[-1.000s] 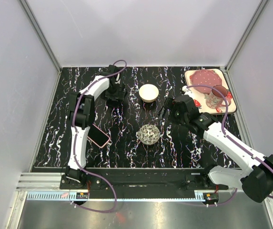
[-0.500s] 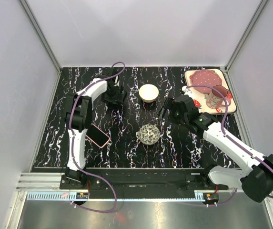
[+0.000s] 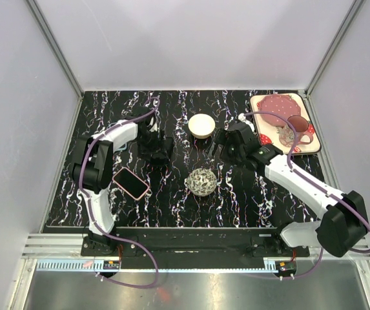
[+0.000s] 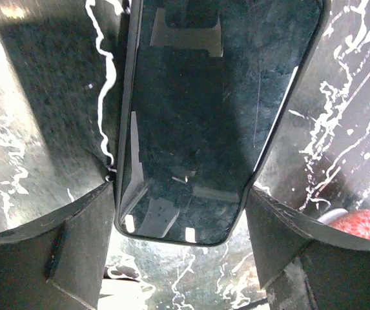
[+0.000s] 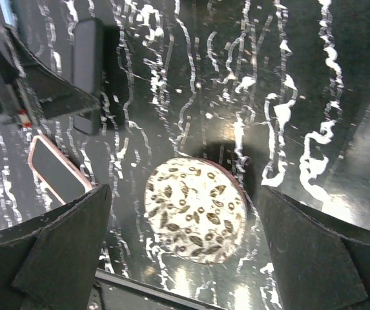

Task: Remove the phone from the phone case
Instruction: Pick up the phone at the center of the board.

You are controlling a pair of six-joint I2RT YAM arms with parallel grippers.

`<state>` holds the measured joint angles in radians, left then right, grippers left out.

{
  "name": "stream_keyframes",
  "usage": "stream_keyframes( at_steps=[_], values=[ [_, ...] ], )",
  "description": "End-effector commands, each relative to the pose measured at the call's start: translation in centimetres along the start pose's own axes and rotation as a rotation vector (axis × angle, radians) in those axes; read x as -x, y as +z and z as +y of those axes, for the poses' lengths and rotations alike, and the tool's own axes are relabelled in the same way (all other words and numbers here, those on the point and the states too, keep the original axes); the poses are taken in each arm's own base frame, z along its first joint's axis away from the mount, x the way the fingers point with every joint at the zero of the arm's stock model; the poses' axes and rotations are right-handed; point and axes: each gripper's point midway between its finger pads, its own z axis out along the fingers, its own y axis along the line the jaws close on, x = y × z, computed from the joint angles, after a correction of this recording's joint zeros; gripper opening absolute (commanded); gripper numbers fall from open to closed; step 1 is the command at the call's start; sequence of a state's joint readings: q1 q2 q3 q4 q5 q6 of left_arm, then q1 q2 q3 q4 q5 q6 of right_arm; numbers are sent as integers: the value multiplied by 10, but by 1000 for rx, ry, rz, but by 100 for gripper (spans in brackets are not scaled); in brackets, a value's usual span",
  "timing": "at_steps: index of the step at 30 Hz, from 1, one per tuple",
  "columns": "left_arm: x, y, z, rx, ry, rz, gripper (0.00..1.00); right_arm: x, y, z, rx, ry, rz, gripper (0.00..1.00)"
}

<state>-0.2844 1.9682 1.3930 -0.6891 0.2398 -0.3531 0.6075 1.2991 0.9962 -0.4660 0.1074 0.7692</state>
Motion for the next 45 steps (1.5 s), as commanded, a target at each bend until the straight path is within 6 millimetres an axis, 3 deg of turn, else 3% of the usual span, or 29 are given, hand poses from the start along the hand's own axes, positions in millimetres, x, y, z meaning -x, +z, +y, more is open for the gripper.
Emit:
stream_keyframes(
  at_steps=[1,4,6,7,8,11,16,19,28,34,38,40,42,45],
  values=[
    [8,-32,-31,-130,-17,-72,50,25,-3,48,147,76,-33,100],
    [8,-39,-37,-161,9,-80,50,30,3,83,287,37,-5,100],
    [5,-40,-40,-174,21,-72,50,30,15,92,299,15,23,100],
    [3,-39,-39,-177,20,-66,50,41,14,106,323,12,9,100],
    [2,-39,-40,-183,19,-59,50,38,26,106,307,12,29,100],
    [-3,-38,-45,-221,21,-44,50,47,34,129,377,28,32,100],
    [-8,-32,-48,-257,14,-30,50,46,56,144,413,113,65,100],
    [-11,-31,-48,-263,14,-18,50,32,78,141,389,165,126,100],
    [-14,-27,-51,-290,-5,-1,52,21,128,129,301,215,159,97],
    [-15,-30,-53,-306,-4,2,54,4,167,117,244,271,192,89],
    [-18,-32,-57,-335,-3,4,54,-3,177,117,245,299,219,81],
    [-19,-32,-58,-343,-5,4,54,-6,183,116,242,308,228,68],
    [-21,-33,-61,-363,-12,7,54,-9,184,121,276,325,245,58],
    [-20,-36,-65,-382,-9,0,55,-15,185,136,366,358,282,52]
  ],
)
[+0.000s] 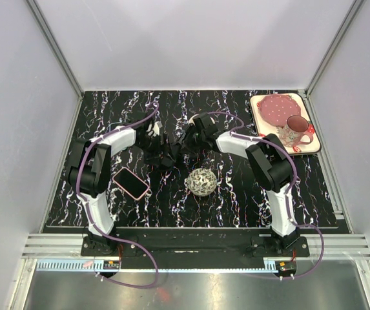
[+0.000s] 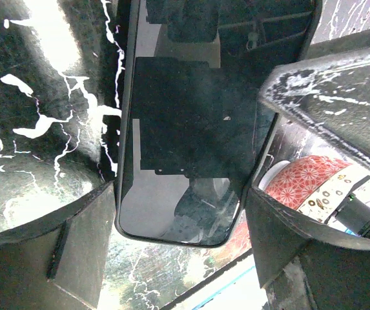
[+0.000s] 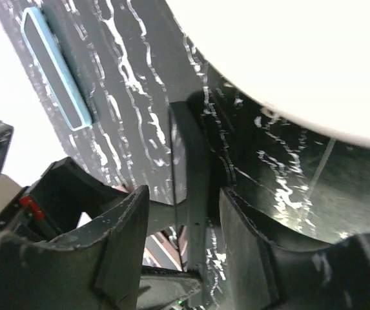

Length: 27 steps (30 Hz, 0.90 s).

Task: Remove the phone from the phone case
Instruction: Pick up the phone at the center of the board.

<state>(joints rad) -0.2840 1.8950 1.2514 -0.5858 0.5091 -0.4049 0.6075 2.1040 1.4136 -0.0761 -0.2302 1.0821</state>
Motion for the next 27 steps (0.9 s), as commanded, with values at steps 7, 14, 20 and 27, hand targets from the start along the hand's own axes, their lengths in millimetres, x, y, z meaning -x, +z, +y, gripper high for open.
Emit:
stream_keyframes(
  at_steps=[7,14,20,27],
  values=[
    [16,-32,-49,-177,60,-102,56,-2,2,54,247,24,27,33],
    [22,-57,-68,-230,93,-148,69,2,-8,61,262,-17,10,0],
    [33,-122,-88,-283,155,-256,99,19,-53,80,342,-130,-50,0],
    [60,-178,-101,-440,95,-371,99,33,-124,104,510,-274,-38,0]
  ],
)
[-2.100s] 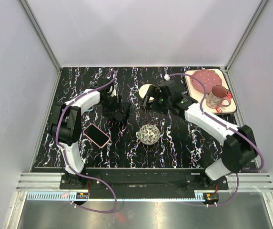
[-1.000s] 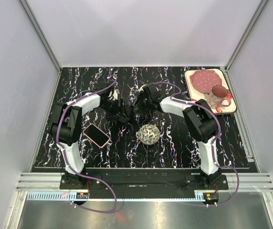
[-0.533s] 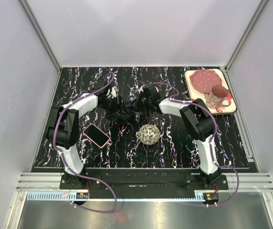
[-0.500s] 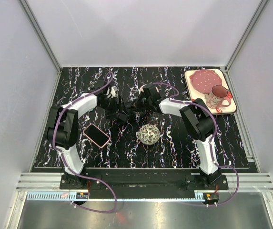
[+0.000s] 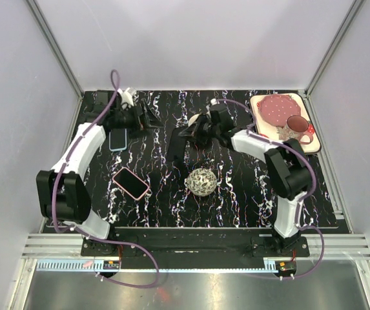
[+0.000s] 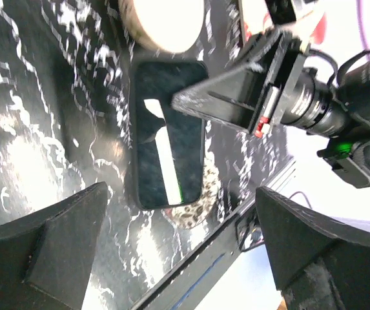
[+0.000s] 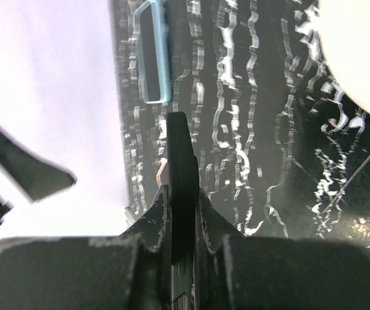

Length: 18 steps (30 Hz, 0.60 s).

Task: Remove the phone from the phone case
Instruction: Pick up the phone at the center of the board.

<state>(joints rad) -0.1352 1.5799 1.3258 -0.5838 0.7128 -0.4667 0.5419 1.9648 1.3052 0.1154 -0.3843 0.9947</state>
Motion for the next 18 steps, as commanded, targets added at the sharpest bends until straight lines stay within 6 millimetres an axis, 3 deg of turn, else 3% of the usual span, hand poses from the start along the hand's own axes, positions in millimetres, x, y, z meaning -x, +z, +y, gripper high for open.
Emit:
stream_keyframes(
  at_steps=[1,2,5,8,10,13,18],
  values=[
    [23,-24,-44,-200,22,-55,99,17,-74,98,368,-179,7,0],
    [23,-21,-45,-226,13,-56,99,18,-81,94,400,-164,18,0],
    [16,-17,-53,-327,-9,-32,99,17,-109,125,588,-166,61,0],
    [10,-17,-72,-437,8,-24,98,13,-117,142,663,-195,108,0],
    [1,-12,-86,-475,39,2,98,12,-118,146,694,-178,125,0],
    [-12,-2,-92,-483,35,41,98,13,-114,148,704,-155,128,0],
    [-9,1,-103,-564,20,18,84,8,-107,145,692,-146,137,0]
  ],
)
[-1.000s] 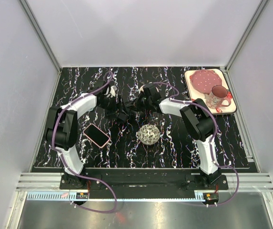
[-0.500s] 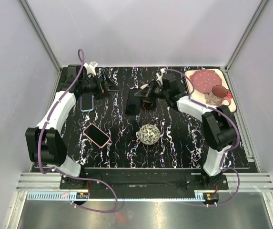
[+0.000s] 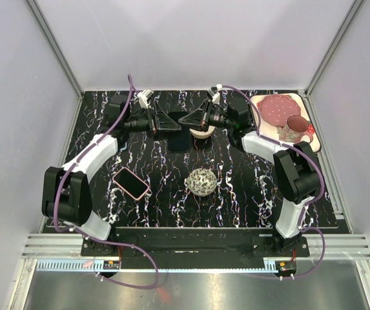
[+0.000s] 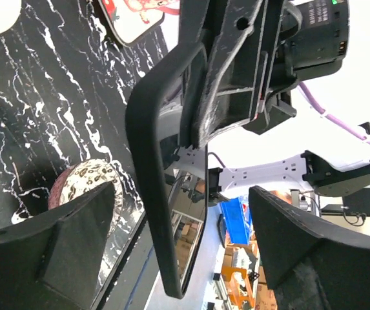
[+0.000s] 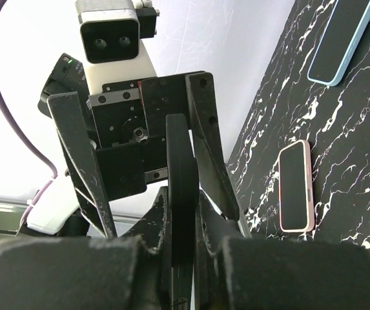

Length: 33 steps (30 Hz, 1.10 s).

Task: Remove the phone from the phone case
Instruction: Pick up the phone at the center of the board.

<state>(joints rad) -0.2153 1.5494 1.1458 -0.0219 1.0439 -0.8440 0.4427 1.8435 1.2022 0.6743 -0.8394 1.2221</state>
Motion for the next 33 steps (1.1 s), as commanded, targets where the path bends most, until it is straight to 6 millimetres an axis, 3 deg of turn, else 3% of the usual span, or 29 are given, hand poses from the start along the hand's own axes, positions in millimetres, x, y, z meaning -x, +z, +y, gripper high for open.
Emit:
stream_keyframes(
  at_steps=[1,4,8,9,11,12,13,14,15,16,17,18,20,21,24,25,27,28,29,33],
  values=[
    [7,3,-18,-120,12,-32,81,0,5,34,101,-55,22,0],
    [5,12,-21,-147,15,-20,70,0,6,33,96,-52,15,0],
    [1,21,-18,-144,1,-16,37,1,7,29,83,-44,6,0],
    [1,23,-16,-142,-5,-16,22,1,7,25,67,-31,7,0],
    [0,24,-14,-142,-21,-20,10,-1,6,21,55,-33,8,0],
    [1,25,-13,-144,-26,-20,0,-2,5,19,38,-31,10,0],
    [1,24,-13,-145,-32,-22,0,-2,4,13,10,-20,2,0],
    [1,24,-15,-148,-30,-24,0,2,2,6,-34,-10,-13,30],
    [1,23,-16,-149,-26,-28,0,0,-6,-6,-122,-1,-15,53],
    [3,22,-17,-147,-27,-35,0,11,-11,-12,-181,-10,-77,66],
    [4,18,-21,-148,-16,-45,0,13,-19,-17,-224,-11,-106,92],
    [8,13,-22,-144,-12,-61,0,22,-34,-5,-245,-36,-151,94],
    [18,1,-22,-124,-13,-107,0,31,-53,-1,-283,-48,-231,100],
    [22,-4,-23,-122,-13,-125,0,37,-68,14,-286,-81,-266,100],
    [31,-19,-40,-160,-2,-193,0,31,-87,33,-314,-120,-289,100],
    [33,-22,-48,-187,1,-216,0,25,-91,32,-319,-113,-279,100],
    [37,-27,-58,-220,9,-250,0,11,-92,50,-236,-97,-247,100],
    [40,-31,-69,-271,32,-282,0,-1,-93,43,-220,-77,-226,99],
    [42,-33,-76,-304,51,-295,0,-8,-92,52,-189,-90,-217,99],
    [46,-41,-95,-454,56,-340,0,-24,-80,58,-154,-115,-205,97]
  ],
)
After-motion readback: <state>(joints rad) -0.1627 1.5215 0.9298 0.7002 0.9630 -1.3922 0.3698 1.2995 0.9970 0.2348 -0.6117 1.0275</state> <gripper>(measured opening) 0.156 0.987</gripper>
